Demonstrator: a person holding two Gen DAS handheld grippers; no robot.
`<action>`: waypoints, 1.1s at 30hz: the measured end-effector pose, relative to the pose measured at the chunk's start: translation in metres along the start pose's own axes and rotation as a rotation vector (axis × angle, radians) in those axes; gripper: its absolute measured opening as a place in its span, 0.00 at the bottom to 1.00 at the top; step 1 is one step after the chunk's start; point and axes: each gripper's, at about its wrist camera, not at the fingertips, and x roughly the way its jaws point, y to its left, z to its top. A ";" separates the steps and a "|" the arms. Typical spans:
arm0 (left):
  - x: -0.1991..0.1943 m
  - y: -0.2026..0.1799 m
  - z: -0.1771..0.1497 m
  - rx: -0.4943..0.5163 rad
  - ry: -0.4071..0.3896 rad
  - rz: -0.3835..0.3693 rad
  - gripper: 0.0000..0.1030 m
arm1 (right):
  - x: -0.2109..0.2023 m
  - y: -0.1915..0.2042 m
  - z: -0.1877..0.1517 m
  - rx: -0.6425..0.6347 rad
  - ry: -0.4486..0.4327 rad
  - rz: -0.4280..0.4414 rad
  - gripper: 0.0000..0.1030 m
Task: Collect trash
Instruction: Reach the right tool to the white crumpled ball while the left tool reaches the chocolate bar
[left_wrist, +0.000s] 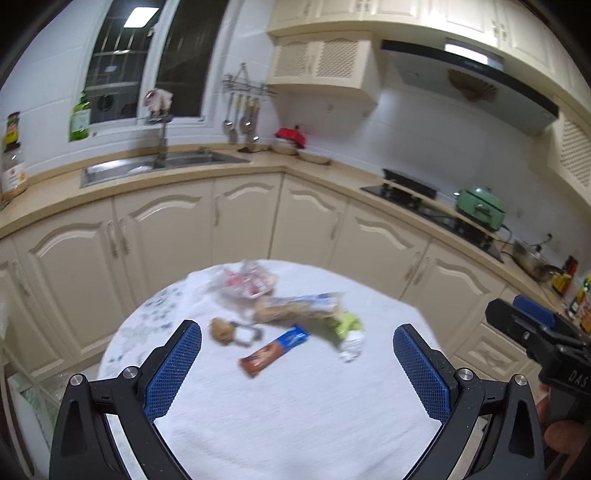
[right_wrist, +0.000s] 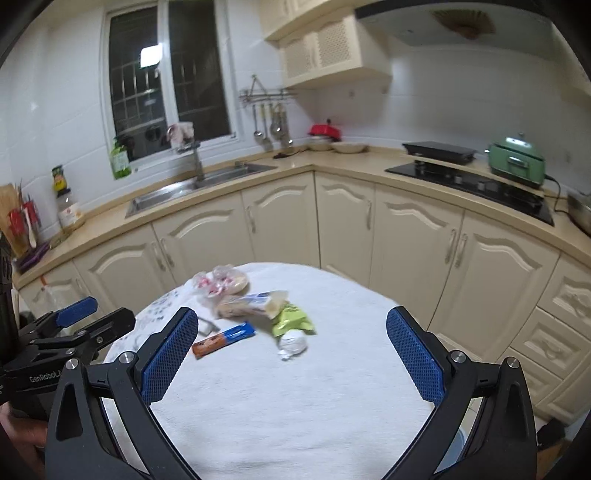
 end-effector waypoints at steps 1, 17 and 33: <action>0.001 0.000 -0.001 -0.006 0.005 0.009 0.99 | 0.005 0.004 -0.001 -0.007 0.016 0.001 1.00; 0.084 0.026 0.021 -0.037 0.162 0.078 0.99 | 0.110 0.011 -0.029 -0.052 0.234 -0.002 1.00; 0.266 0.003 0.024 0.126 0.382 0.032 0.94 | 0.217 -0.020 -0.059 0.007 0.428 -0.005 0.80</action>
